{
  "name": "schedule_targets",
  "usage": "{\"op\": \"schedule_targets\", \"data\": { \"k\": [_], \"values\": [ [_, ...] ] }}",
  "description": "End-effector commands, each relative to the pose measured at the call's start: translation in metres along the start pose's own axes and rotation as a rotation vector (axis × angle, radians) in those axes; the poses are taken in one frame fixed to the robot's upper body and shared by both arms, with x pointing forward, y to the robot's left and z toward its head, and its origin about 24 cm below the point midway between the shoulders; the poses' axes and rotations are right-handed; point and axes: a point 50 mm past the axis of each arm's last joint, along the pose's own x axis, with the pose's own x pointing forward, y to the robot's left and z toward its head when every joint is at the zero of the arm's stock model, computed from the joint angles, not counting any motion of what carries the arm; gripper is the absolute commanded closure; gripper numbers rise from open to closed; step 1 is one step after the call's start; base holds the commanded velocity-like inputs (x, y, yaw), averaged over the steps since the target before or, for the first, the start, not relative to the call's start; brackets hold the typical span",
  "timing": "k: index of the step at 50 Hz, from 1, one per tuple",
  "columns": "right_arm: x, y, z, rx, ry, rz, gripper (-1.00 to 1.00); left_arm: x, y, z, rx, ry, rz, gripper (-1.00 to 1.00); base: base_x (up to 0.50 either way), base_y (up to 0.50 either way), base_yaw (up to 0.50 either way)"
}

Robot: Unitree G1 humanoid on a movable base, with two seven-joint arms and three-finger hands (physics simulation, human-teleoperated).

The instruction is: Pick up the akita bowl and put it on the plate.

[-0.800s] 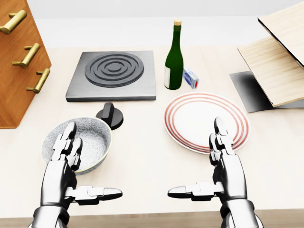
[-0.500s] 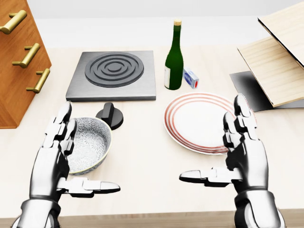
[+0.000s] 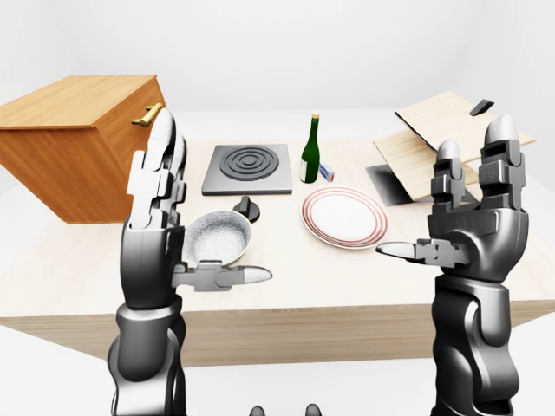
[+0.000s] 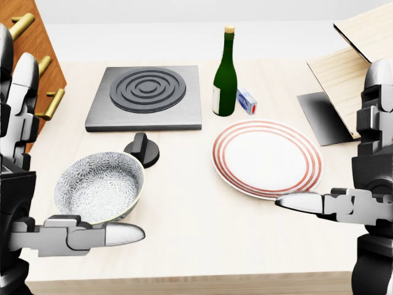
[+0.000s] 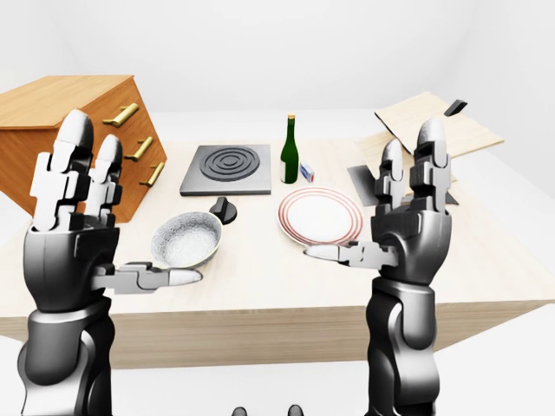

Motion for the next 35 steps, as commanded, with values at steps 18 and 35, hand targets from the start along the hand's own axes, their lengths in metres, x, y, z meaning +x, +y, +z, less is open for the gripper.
{"op": "schedule_targets", "data": {
  "k": [18,35],
  "values": [
    [-0.0042,0.0020,0.0059,0.022,-0.015,0.024,-1.00,-0.0028,0.0087,0.0161,0.030,-0.062,0.044,-0.92,0.10,0.01,0.24],
    [-0.0070,0.0070,0.0073,0.017,-0.017,0.041,-1.00,-0.0046,0.0099,0.0160,0.033,-0.056,0.051,-0.92,0.13,0.02,0.29]
  ]
}}
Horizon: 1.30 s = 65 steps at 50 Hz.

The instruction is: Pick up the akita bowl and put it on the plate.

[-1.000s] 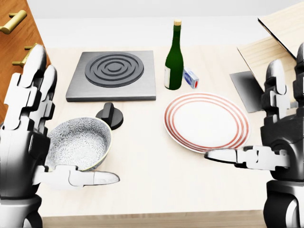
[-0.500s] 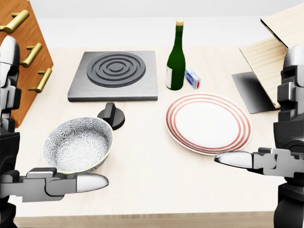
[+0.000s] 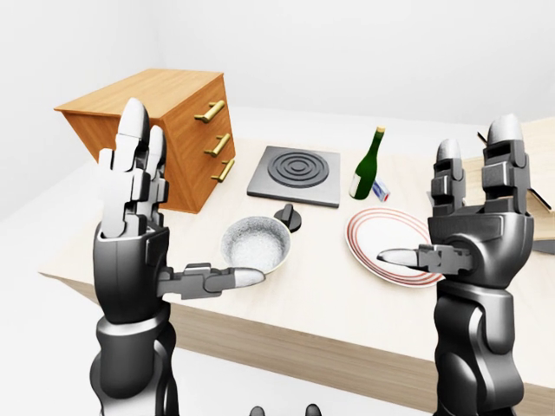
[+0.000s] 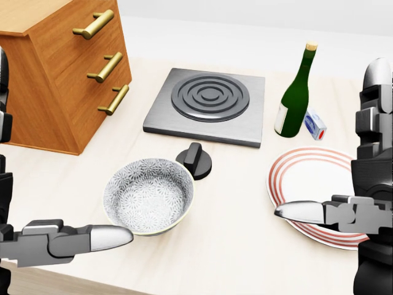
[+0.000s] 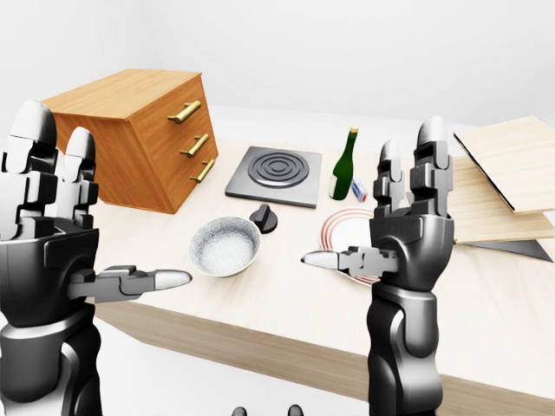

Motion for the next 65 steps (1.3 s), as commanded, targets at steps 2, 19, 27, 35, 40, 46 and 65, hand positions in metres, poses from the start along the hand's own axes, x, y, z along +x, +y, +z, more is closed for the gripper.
{"op": "schedule_targets", "data": {
  "k": [2,19,27,35,40,46,65],
  "values": [
    [-0.002,0.003,0.004,0.022,-0.015,0.011,-1.00,0.000,0.001,0.002,0.004,-0.006,0.004,-0.92,0.00,0.00,0.00],
    [-0.004,0.004,0.007,0.057,-0.017,0.034,-1.00,-0.003,0.002,-0.002,-0.001,0.015,0.006,-0.92,0.26,-0.32,0.00],
    [-0.006,0.006,0.003,0.035,0.000,0.041,-1.00,-0.003,0.002,-0.001,-0.004,0.016,0.009,-0.92,0.27,-0.31,0.00],
    [-0.009,0.016,-0.019,-0.113,0.094,0.096,-1.00,-0.003,0.002,0.002,-0.001,0.002,0.010,-0.92,0.00,0.00,0.00],
    [-0.010,0.040,-0.045,-0.238,0.174,0.222,-1.00,-0.003,0.002,0.003,-0.002,-0.003,0.007,-0.92,0.00,0.00,0.00],
    [-0.016,0.068,-0.049,-0.285,0.178,0.382,-1.00,-0.002,0.000,0.002,-0.002,-0.003,0.002,-0.92,0.00,0.00,0.00],
    [-0.041,0.139,-0.073,-0.456,0.227,0.844,-1.00,-0.001,0.002,0.005,0.005,-0.016,0.005,-0.92,0.00,0.00,0.00]
  ]
}}
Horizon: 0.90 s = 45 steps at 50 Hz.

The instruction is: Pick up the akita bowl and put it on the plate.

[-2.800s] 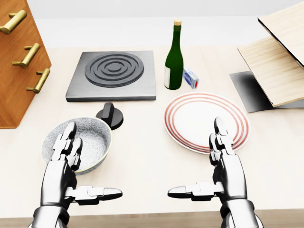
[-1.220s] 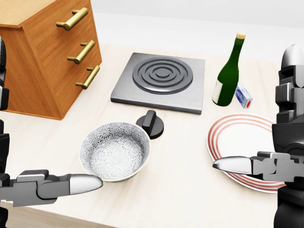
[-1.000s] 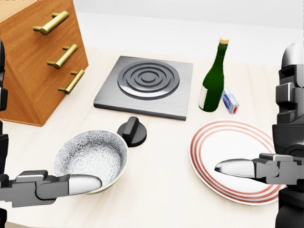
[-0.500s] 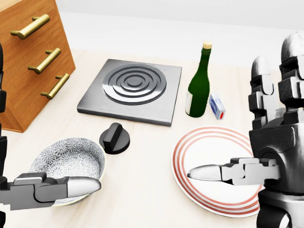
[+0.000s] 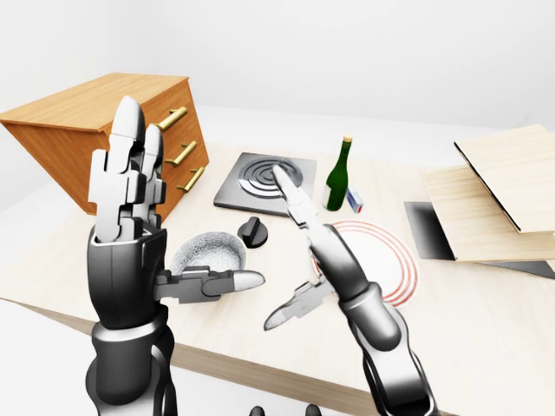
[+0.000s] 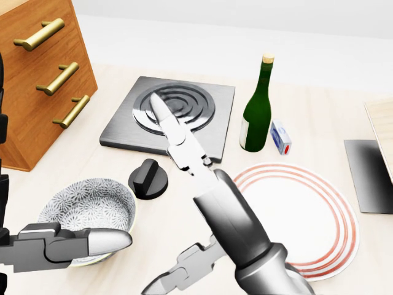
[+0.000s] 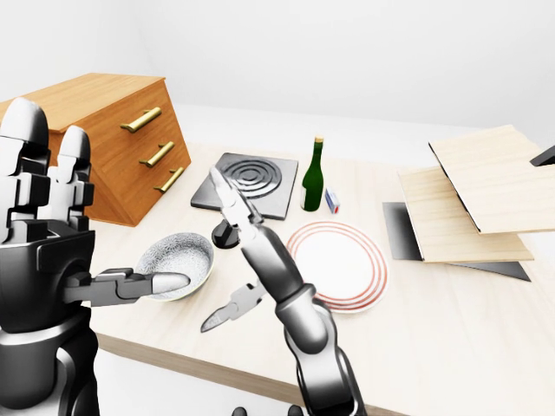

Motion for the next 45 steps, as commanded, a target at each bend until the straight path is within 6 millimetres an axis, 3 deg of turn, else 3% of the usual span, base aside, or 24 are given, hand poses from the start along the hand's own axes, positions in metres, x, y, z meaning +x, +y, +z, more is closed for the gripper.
{"op": "schedule_targets", "data": {
  "k": [1,9,14,19,32,45],
  "values": [
    [0.010,0.038,-0.009,-0.132,0.065,0.228,-1.00,0.001,0.001,0.000,0.002,-0.004,0.003,-0.92,0.00,0.00,0.00],
    [0.022,0.045,-0.001,-0.181,0.044,0.283,-1.00,0.002,0.002,0.001,0.006,-0.010,0.004,-0.92,0.00,0.00,0.00],
    [0.031,0.046,-0.015,-0.227,0.102,0.294,-1.00,0.002,0.001,0.002,0.007,-0.014,0.002,-0.92,0.00,0.00,0.00],
    [0.040,0.045,-0.009,-0.256,0.084,0.330,-1.00,0.002,0.001,-0.001,0.004,-0.003,0.002,-0.92,0.00,0.00,0.00],
    [0.047,0.056,-0.016,-0.401,0.026,0.408,-1.00,0.003,0.000,0.002,0.008,-0.016,-0.002,-0.92,0.00,0.00,0.00],
    [0.048,0.068,-0.046,-0.472,0.158,0.516,-1.00,0.002,0.000,0.002,0.008,-0.016,0.001,-0.92,0.00,0.00,0.00]
  ]
}}
